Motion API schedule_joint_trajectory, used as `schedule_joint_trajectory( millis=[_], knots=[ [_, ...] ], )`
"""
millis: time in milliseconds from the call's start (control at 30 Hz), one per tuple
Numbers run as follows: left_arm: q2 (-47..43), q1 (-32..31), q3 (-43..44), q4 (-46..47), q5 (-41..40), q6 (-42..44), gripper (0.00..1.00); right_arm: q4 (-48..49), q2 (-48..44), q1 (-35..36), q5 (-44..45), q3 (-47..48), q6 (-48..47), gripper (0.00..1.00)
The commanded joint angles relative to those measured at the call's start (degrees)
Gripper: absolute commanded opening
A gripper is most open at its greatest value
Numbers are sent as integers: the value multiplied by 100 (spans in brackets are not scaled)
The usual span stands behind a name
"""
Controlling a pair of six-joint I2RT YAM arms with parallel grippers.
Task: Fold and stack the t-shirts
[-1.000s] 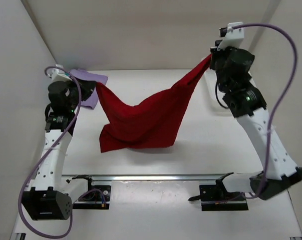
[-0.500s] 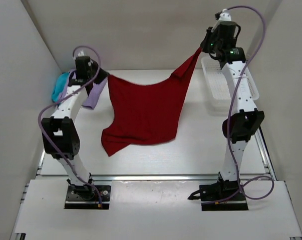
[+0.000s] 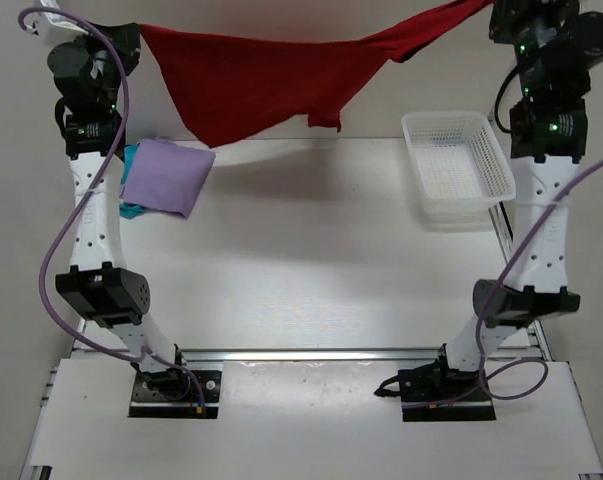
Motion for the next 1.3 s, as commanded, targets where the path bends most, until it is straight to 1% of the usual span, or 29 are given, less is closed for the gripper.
schedule_joint_trajectory(
  millis=[0,67,100,133,200,233,267,300,333,367,400,433,467,533,600,667,767,833,867,933,1000,1100,1133,1167,1200,1233,1267],
  knots=[
    [-314,-24,-603,52,-2,38,0,-80,-279,-199,254,-1166,19,0],
    [-647,-173,-1375,175,-195,292,0,148,-892,-217,359,-2620,11,0],
    [-980,-200,-1562,175,-274,432,0,219,-1043,-182,482,-2950,-33,0],
    [-1140,-348,-2138,175,-527,677,0,341,-1428,-103,797,-3719,-60,0],
    [-2129,-472,-3744,447,-1020,995,0,526,-2219,-50,983,-5327,62,0],
    [-2587,-498,-4170,605,-1048,979,0,701,-2431,-33,1002,-5744,159,0],
    [-2800,-429,-4931,858,-1040,944,0,764,-2782,-41,932,-6461,342,0],
    [-3203,-446,-5591,878,-1066,909,0,721,-3107,-24,923,-7086,571,0],
    [-3468,-394,-5894,835,-1040,935,0,677,-3232,20,984,-7389,642,0],
    [-3636,-306,-6445,756,-953,848,0,624,-3512,55,1037,-7966,808,0],
    [-3899,-288,-6990,764,-691,716,0,441,-3715,47,933,-8433,967,1],
    [-4223,-270,-7274,782,-601,698,0,370,-3804,55,679,-8638,1064,0],
    [-4357,-322,-7755,695,-574,637,0,212,-4057,-14,268,-8962,1248,0],
    [-4927,-375,-8521,457,-565,592,0,1,-4689,20,-7,-9577,1381,0],
    [-5324,-332,-8970,177,-547,540,0,-298,-5216,344,-17,-9947,1529,0],
    [-5614,-550,-9174,-183,-696,618,0,-536,-5684,389,-270,-10308,1714,0],
    [-5799,-543,-9692,-159,-565,469,0,-668,-6273,556,-763,-11011,2285,0],
    [-5800,-552,-9816,-115,-469,399,0,-686,-6466,705,-948,-11275,2566,0],
    [-5808,-508,-9886,-123,-460,399,0,-720,-6624,671,-1010,-11424,2603,0],
    [-5835,-543,-9817,-132,-390,381,0,-957,-6809,697,-792,-11461,2638,0],
    [-5826,-551,-9764,-45,-267,311,0,-1019,-6890,671,-686,-11251,2525,0],
    [-5686,-525,-9283,105,154,214,0,-1002,-6758,785,-642,-10270,2112,0],
    [-5624,-708,-9098,149,234,214,0,-1080,-6601,863,-433,-9926,1859,0],
    [-5485,-797,-8609,158,269,188,0,-1142,-6382,995,-248,-9209,1552,0],
    [-5301,-919,-8299,114,287,196,0,-1308,-6223,1100,102,-8828,1427,0],
    [-5186,-1051,-7504,-77,322,292,0,-1527,-5891,1302,367,-7945,1086,0],
    [-4958,-1070,-6635,-323,314,398,0,-1642,-5583,1634,1048,-7075,804,0]
  ],
)
